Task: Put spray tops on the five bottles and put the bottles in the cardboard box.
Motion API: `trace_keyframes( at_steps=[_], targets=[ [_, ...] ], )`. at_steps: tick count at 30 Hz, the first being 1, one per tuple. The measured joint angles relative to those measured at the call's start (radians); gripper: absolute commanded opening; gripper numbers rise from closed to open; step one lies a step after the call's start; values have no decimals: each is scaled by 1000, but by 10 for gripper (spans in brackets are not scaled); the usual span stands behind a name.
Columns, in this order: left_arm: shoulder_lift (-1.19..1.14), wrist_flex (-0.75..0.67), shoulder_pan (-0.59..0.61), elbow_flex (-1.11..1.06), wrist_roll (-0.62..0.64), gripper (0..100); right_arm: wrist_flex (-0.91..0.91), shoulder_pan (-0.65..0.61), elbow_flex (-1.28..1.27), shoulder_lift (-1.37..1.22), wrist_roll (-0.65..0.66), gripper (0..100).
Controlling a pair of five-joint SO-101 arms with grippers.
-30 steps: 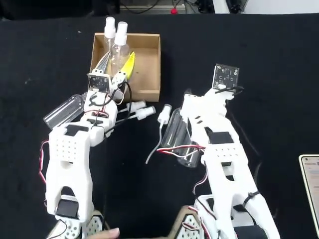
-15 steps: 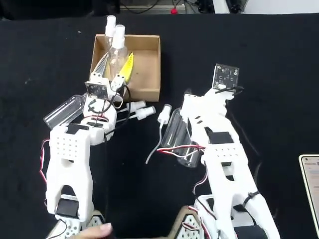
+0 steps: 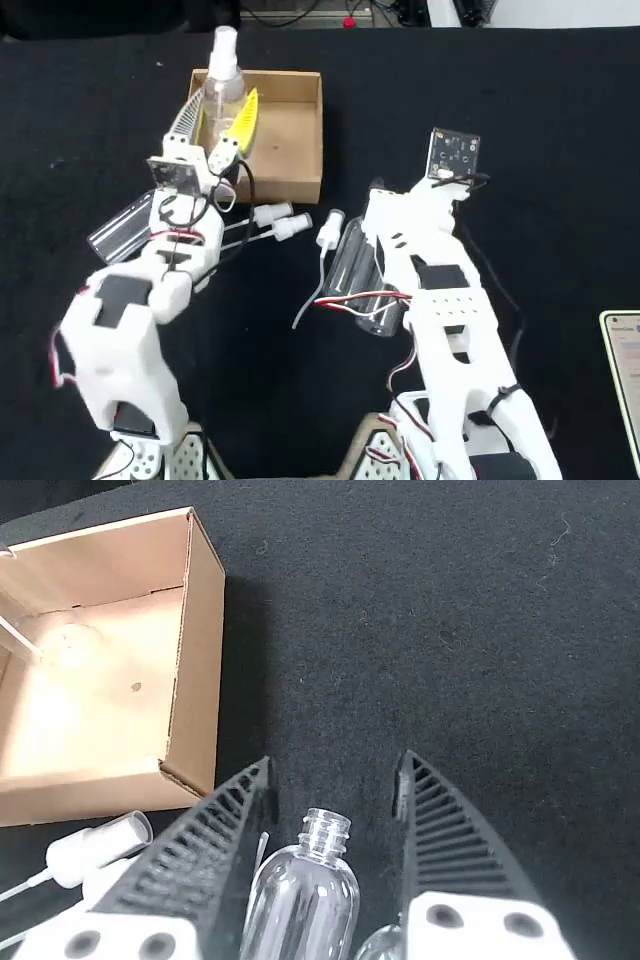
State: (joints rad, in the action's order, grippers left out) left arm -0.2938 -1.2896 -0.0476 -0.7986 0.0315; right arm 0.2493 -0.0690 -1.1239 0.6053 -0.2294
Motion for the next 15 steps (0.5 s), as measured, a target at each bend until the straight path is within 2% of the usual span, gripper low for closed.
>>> trace_keyframes(
  at_steps=[15],
  targets=[
    [583,0,49,-677,14,191,0,0,0,0,0,194]
  ],
)
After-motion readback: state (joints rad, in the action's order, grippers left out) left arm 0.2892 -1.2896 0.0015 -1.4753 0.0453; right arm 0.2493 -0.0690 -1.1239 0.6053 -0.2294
